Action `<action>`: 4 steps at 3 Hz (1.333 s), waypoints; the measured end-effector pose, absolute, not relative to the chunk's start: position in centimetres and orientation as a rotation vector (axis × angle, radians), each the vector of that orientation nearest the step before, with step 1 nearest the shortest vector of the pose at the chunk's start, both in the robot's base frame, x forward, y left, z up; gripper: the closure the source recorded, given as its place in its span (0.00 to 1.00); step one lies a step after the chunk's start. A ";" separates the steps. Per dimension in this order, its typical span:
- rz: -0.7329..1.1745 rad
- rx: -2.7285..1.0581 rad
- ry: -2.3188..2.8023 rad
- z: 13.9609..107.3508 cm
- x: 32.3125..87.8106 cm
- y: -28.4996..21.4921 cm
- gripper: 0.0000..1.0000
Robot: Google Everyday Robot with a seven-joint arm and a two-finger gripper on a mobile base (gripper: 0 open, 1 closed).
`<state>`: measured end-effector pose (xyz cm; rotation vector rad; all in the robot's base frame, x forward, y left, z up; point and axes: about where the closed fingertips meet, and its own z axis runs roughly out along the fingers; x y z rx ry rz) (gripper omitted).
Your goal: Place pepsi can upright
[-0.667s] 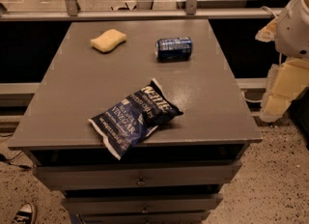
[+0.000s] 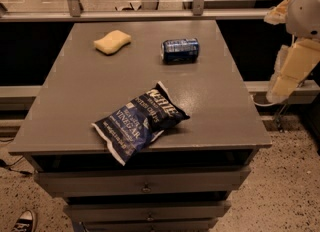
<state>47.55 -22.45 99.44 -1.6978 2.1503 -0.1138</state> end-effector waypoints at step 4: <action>-0.004 -1.608 1.968 97.2 58.7 -19.9 0.00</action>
Offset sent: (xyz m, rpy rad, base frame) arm 0.1458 0.0418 -0.0269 0.1703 -0.1615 0.1412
